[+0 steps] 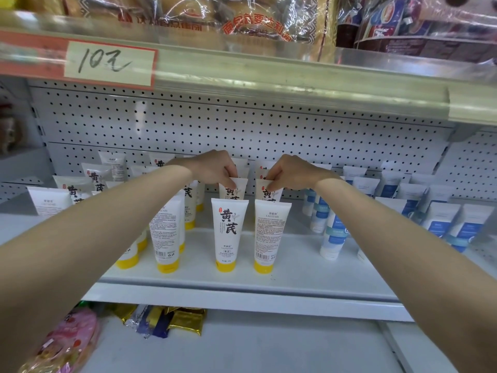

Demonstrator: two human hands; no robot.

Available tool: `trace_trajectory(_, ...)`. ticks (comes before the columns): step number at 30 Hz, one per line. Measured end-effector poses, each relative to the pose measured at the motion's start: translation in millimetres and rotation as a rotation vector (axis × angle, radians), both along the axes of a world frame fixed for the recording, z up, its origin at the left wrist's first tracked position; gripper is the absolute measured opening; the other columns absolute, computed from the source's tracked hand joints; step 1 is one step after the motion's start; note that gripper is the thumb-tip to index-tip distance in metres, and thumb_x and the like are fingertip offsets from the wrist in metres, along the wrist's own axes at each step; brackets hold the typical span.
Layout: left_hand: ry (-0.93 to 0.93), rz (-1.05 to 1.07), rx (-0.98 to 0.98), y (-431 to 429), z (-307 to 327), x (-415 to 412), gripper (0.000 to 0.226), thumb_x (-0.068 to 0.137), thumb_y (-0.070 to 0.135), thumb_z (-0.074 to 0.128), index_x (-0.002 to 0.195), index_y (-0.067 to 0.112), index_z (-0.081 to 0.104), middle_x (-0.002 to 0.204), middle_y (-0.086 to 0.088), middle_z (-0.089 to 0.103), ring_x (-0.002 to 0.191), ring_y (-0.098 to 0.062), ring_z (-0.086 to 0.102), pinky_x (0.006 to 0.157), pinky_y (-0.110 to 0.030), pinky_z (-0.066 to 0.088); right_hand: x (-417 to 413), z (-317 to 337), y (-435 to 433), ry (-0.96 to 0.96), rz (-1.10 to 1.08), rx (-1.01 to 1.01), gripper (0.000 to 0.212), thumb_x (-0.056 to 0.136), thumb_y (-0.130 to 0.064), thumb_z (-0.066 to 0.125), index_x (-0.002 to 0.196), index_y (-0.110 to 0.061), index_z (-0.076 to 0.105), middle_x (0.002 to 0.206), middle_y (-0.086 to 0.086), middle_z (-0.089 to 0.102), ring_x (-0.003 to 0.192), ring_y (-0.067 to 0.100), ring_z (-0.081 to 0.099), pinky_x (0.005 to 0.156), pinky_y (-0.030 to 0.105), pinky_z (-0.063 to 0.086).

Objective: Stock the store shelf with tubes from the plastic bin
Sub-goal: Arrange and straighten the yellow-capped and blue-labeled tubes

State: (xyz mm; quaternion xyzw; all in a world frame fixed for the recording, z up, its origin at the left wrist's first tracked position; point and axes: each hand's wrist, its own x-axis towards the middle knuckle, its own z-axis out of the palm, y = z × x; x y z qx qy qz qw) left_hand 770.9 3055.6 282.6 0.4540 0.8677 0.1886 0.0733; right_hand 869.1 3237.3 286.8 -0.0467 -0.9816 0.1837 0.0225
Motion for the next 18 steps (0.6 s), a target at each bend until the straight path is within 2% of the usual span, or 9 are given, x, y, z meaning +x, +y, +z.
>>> trace_trajectory(4, -0.021, 0.022, -0.008, -4, 4, 1, 0.022, 0.082, 0.023, 0.069, 0.102, 0.013, 0.071, 0.088, 0.007, 0.069, 0.094, -0.014, 0.065, 0.093, -0.040, 0.050, 3, 3, -1, 0.003, 0.002, -0.006, 0.019, 0.080, -0.018, 0.070, 0.098, -0.013, 0.073, 0.079, -0.004, 0.065, 0.075, 0.013, 0.055, 0.063, 0.019, 0.041)
trace_trajectory(8, -0.006, 0.045, 0.021, -10, 12, 6, 0.033, 0.081, 0.029, 0.070, 0.110, 0.014, 0.067, 0.096, 0.006, 0.067, 0.098, -0.013, 0.063, 0.096, -0.037, 0.048, 9, 11, -2, 0.003, -0.014, 0.001, 0.026, 0.082, -0.022, 0.070, 0.105, -0.011, 0.070, 0.096, -0.004, 0.064, 0.088, 0.011, 0.056, 0.077, 0.021, 0.040)
trace_trajectory(11, -0.003, 0.059, 0.045, -15, 20, 14, 0.037, 0.081, 0.031, 0.071, 0.113, 0.014, 0.066, 0.098, 0.006, 0.065, 0.100, -0.013, 0.062, 0.097, -0.033, 0.048, 15, 18, -5, 0.007, -0.034, 0.011, 0.029, 0.082, -0.026, 0.069, 0.107, -0.011, 0.069, 0.106, -0.002, 0.065, 0.094, 0.012, 0.056, 0.079, 0.023, 0.040)
trace_trajectory(18, 0.029, 0.065, 0.060, -30, 37, 44, 0.034, 0.082, 0.033, 0.069, 0.111, 0.015, 0.067, 0.104, 0.006, 0.067, 0.099, -0.012, 0.062, 0.097, -0.032, 0.047, 34, 37, -19, 0.027, -0.064, 0.065, 0.031, 0.083, -0.030, 0.068, 0.110, -0.013, 0.068, 0.107, -0.003, 0.064, 0.094, 0.013, 0.056, 0.081, 0.023, 0.041)
